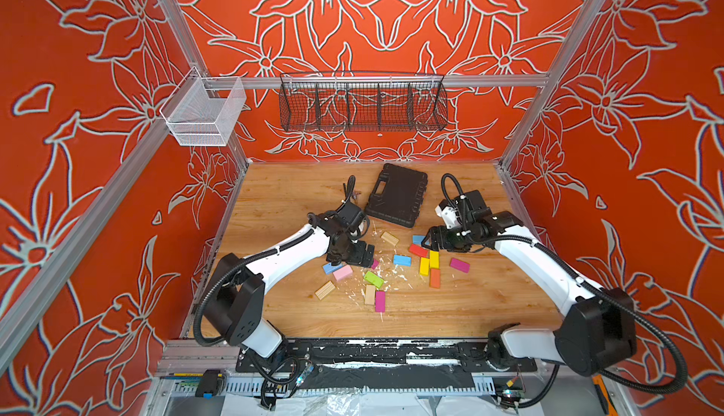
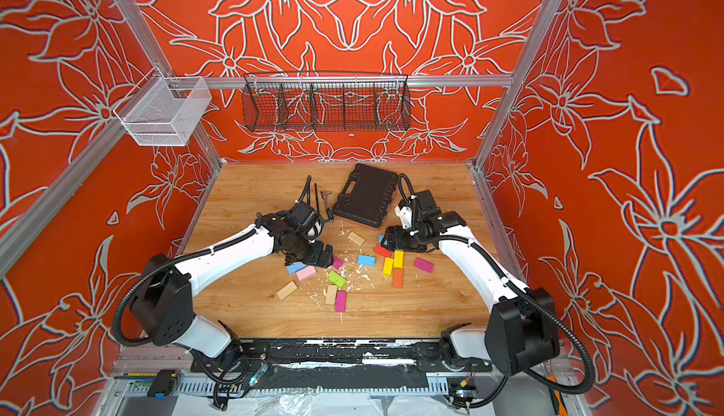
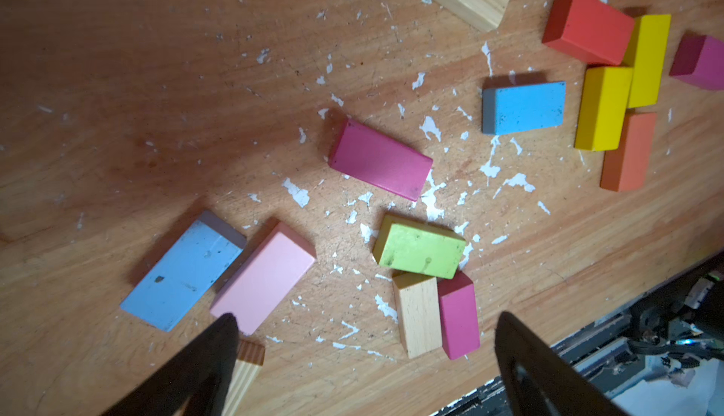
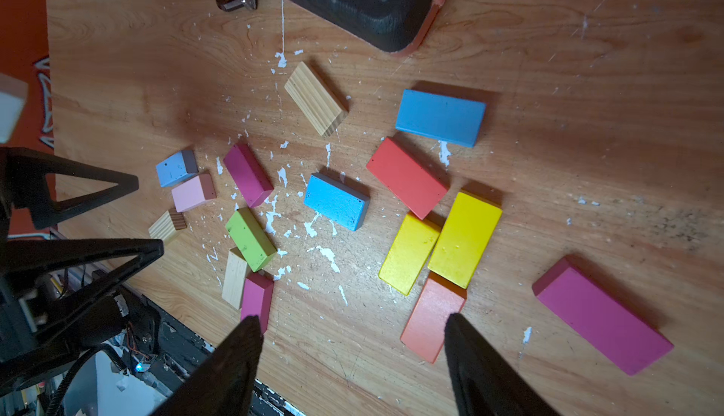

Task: Assemble the number 7 with building blocks
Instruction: Pick up the building block from the center of the board.

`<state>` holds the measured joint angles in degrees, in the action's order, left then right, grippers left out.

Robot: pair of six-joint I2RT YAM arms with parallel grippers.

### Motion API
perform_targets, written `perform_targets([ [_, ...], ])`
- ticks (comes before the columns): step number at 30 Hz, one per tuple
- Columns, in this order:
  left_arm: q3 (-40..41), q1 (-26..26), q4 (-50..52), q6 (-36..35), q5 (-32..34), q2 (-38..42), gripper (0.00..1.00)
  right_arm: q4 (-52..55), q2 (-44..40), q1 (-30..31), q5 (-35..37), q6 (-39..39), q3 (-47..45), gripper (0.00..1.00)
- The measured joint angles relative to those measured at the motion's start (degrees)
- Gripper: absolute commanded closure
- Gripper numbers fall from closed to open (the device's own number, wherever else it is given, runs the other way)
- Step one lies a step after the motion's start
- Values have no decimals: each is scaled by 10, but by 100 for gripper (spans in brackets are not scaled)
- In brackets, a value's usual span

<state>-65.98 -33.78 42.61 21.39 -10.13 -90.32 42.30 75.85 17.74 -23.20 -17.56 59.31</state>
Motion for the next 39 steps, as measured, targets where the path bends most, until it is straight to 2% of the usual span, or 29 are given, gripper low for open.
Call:
perform_targets([
  [5, -35, 0, 7, 12, 1, -42, 4, -10, 0, 7, -3, -4, 0, 25],
  [10, -34, 4, 4, 23, 0, -43, 3, -30, 0, 33, -17, -5, 0, 24],
  [16, 16, 57, -7, 36, -32, -11, 4, -51, 7, 81, -19, -5, 0, 25],
  [22, 29, 97, -6, 32, -36, 20, 6, -56, 78, 132, -14, -4, 25, 26],
  [30, 67, 137, -6, 26, -53, 40, 8, -46, 175, 206, 11, 8, 108, 29],
  [36, 80, 144, -2, 20, -55, 57, 8, -26, 238, 209, 56, 17, 172, 29],
  [39, 87, 152, -1, 18, -57, 67, 8, -10, 287, 207, 64, 22, 236, 29],
])
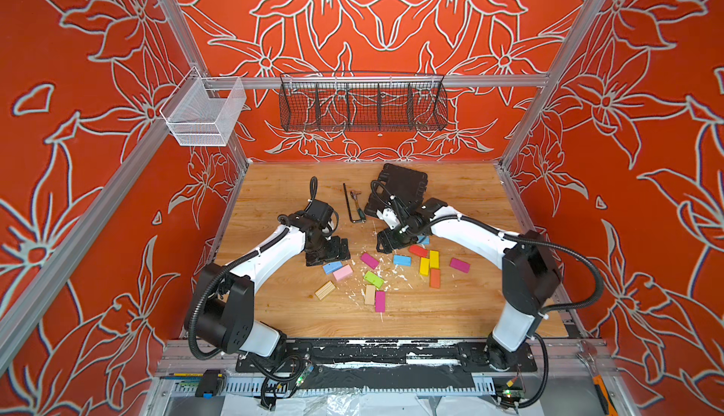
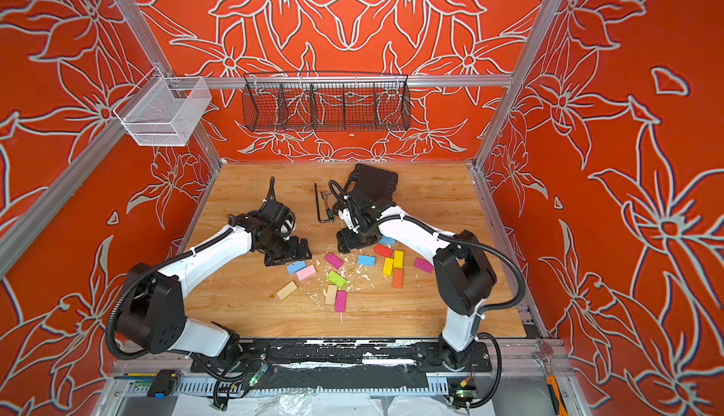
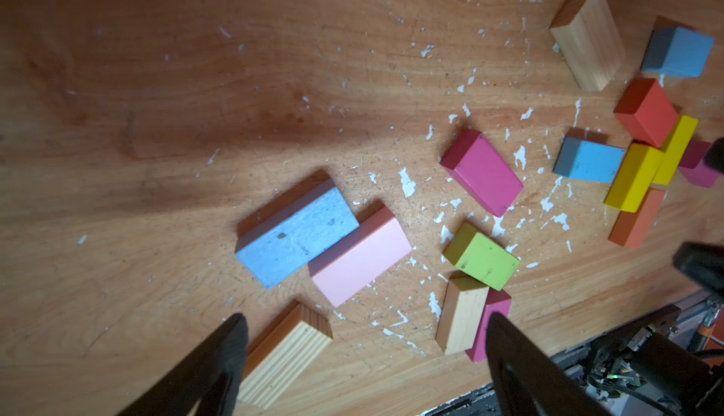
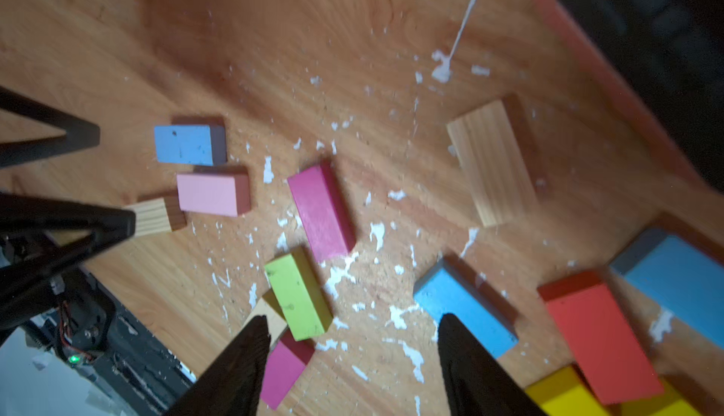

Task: Assemble the number 7 with building blocks
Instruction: Pick up the building block from the center of the board.

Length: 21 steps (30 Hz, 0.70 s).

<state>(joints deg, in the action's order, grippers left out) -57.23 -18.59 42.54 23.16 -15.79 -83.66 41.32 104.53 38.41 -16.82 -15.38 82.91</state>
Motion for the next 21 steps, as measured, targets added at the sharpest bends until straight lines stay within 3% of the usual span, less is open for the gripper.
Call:
perform_targets([
  [8, 19, 12, 1, -4, -9, 12, 8, -10, 105, -21, 1, -17, 71, 29],
  [21, 24, 18, 2, -12, -25, 18, 8, -59, 129, -170, 29, -53, 69, 28],
])
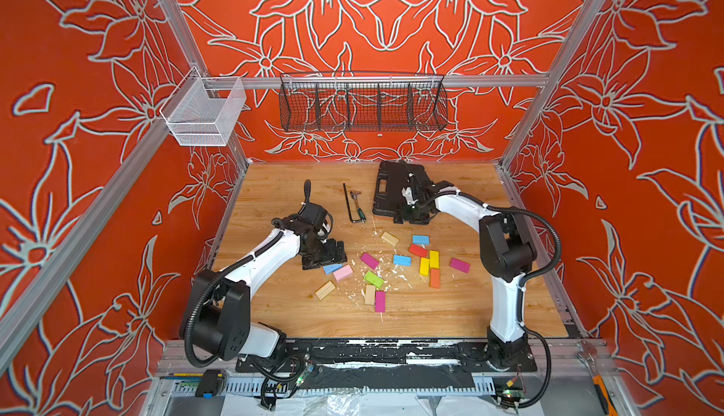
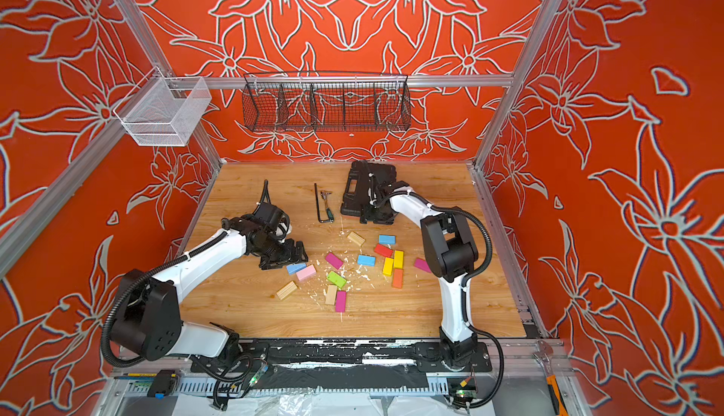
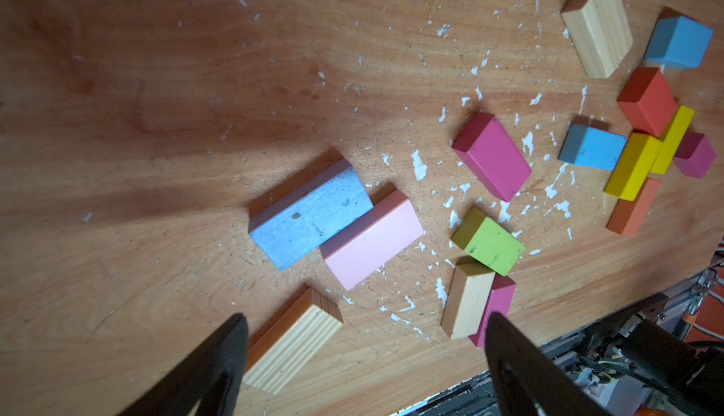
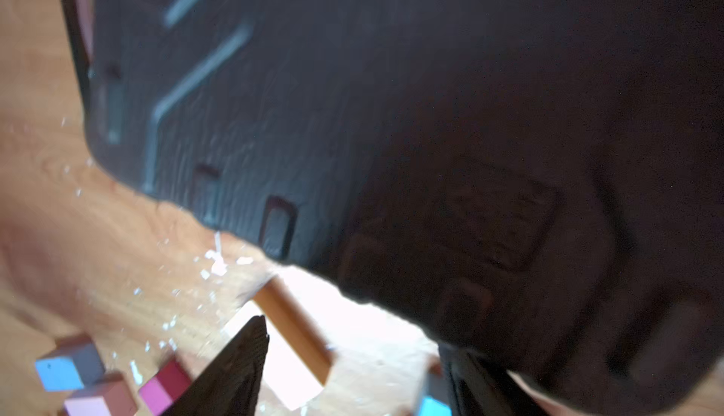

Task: Assemble the number 7 with building blocks
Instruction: Pick up the building block from the center of the board.

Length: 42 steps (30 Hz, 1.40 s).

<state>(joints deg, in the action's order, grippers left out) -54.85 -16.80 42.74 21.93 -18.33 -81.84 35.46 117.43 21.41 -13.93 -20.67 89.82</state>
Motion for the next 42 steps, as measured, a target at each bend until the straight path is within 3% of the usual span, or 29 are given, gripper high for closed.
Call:
perform_targets([
  [6, 0, 0, -4, 0, -11, -7, 8, -14, -23, 7, -9, 43, -27, 27],
  [10, 0, 0, -5, 0, -10, -7, 8, 2, -64, 84, -11, 94, -45, 28],
  [17, 6, 33, -5, 6, -6, 21, 18, 17, -77, 195, -35, 129, -46, 35],
  [25, 33, 62, -2, 13, -5, 109, 18, 28, -42, 230, -27, 143, -49, 37],
  [33, 47, 70, -3, 13, -15, 114, 18, 42, 2, 246, 5, 157, -43, 40],
  [36, 50, 70, -3, 13, -19, 116, 19, 45, 9, 249, 16, 162, -29, 45],
  [40, 51, 71, -3, 12, -25, 120, 21, 46, 24, 253, 39, 171, -13, 63],
  [42, 53, 71, -4, 11, -26, 124, 21, 46, 25, 254, 50, 176, -13, 66],
])
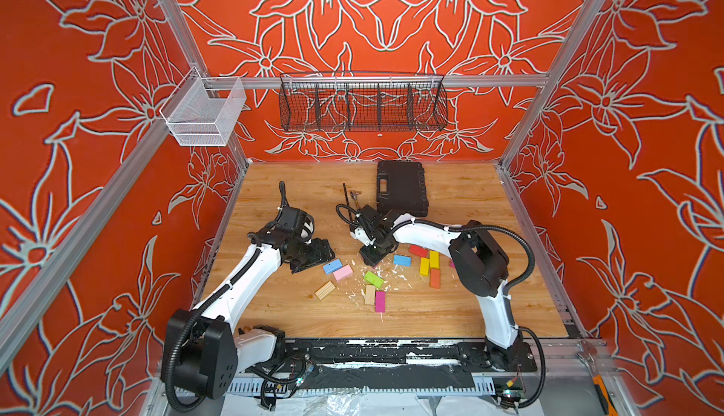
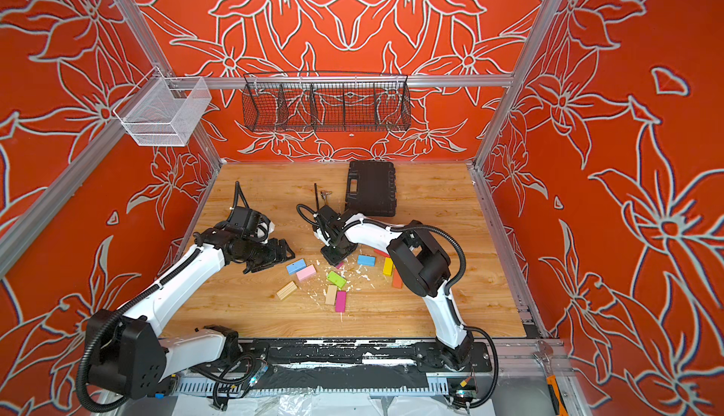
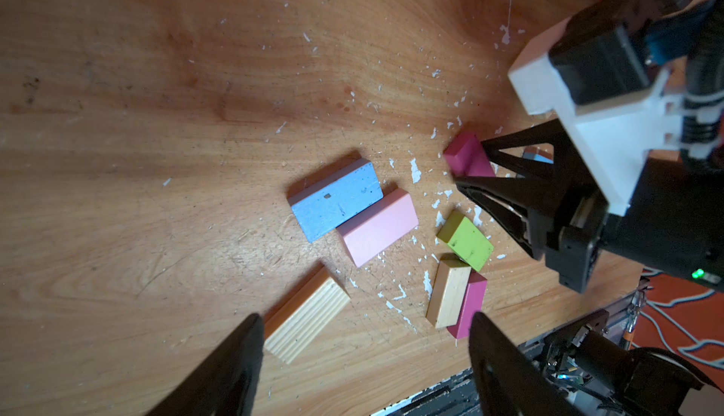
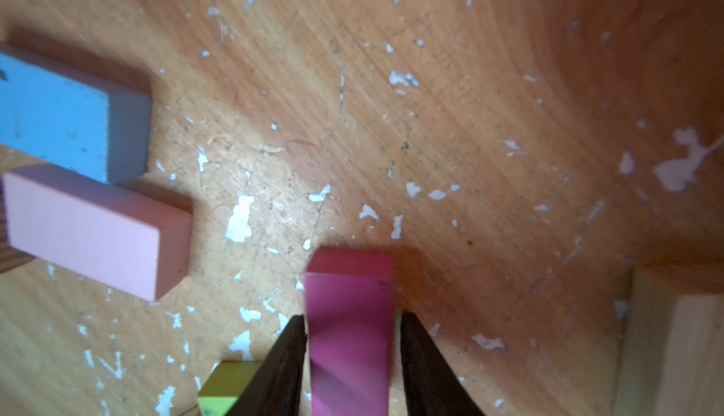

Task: Assemble the number 7 with building blocks
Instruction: Pick up the building block from the center of the board, then place the building block at the center of the board.

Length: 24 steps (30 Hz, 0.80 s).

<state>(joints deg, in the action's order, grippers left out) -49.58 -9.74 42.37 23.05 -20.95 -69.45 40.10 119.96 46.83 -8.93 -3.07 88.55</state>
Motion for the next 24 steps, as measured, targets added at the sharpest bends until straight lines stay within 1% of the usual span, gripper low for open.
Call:
perform_targets([
  [7, 4, 0, 0, 0, 0, 28, 24, -7, -3, 5, 31, 21, 0, 74],
  [10, 4, 1, 0, 0, 3, 53, 24, -9, -8, 5, 30, 52, 7, 74],
  [12, 4, 4, 1, 1, 7, 75, 24, 2, -6, 5, 25, 80, 36, 74],
  [15, 3, 11, 2, 3, 19, 119, 24, 26, 10, 5, 16, 134, 129, 75],
  [18, 3, 15, 4, 4, 32, 170, 24, 46, 49, 5, -2, 185, 241, 75],
  [20, 3, 16, 6, 4, 44, 205, 24, 64, 87, 5, -12, 218, 312, 75],
  [24, 6, 18, 11, 4, 76, 271, 24, 106, 169, 5, -31, 266, 416, 76],
])
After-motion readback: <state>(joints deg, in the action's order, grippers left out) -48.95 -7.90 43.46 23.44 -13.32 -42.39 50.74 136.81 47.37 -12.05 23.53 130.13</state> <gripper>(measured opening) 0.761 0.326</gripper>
